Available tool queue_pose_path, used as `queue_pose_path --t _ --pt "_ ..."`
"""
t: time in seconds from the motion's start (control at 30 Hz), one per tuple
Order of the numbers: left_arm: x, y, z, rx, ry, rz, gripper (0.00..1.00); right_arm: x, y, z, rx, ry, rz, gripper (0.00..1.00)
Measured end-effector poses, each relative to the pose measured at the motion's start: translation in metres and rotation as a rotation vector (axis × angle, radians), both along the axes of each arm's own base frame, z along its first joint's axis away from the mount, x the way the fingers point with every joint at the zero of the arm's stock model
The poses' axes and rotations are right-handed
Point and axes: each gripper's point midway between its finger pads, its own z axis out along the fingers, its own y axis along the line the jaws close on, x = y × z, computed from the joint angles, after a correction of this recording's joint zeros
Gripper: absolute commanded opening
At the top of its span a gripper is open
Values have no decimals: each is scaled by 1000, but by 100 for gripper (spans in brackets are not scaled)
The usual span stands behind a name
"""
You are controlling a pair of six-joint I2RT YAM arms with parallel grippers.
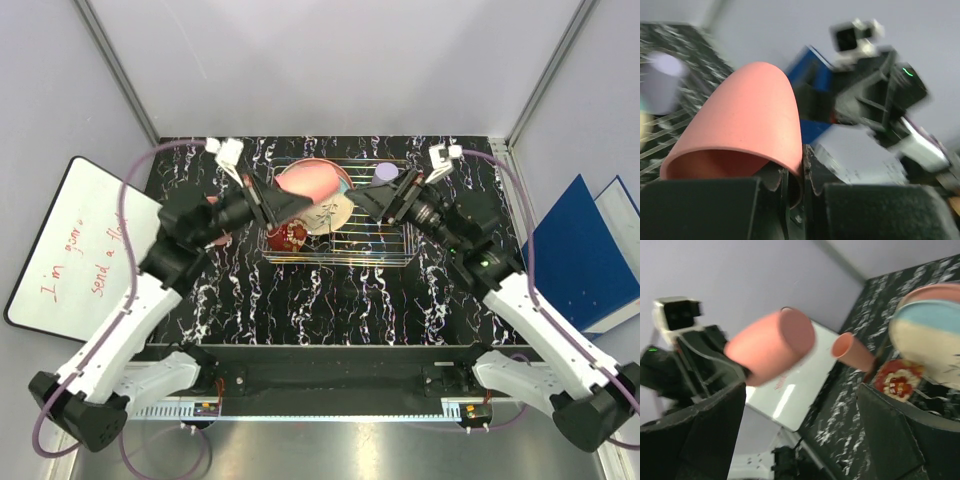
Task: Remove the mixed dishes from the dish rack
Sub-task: Place the cup at the center of the board.
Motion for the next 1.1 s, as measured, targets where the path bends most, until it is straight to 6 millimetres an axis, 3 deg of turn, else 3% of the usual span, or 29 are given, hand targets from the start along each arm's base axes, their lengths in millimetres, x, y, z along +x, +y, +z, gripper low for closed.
queue_pose_path --t 0.13,0.2,0.27,0.33,0.4,0.5,0.7,0.9,1.1 --pt "64 34 36 185 55 363 0 17 -37 6 -119 21 -236 100" --pt "102 65 51 271 103 580 0 25 -56 2 -187 46 -345 100" --pt "138 99 46 373 179 769 0 30 -71 -11 -260 80 -422 100" --pt "164 133 31 497 273 923 0 32 -83 -30 -340 122 -472 100" --pt "182 155 15 584 332 1016 0 32 -90 -45 -400 153 -495 100" --pt "185 184 -30 735 465 1074 0 30 -97 -61 -468 183 -510 100" --pt "170 224 -85 907 646 1131 0 27 -100 -81 -528 210 -501 100" --pt "157 229 -127 1000 736 1088 0 25 -101 -101 -566 242 -490 100" --pt "157 226 -156 1028 776 1035 0 23 -101 -120 -590 275 -482 100"
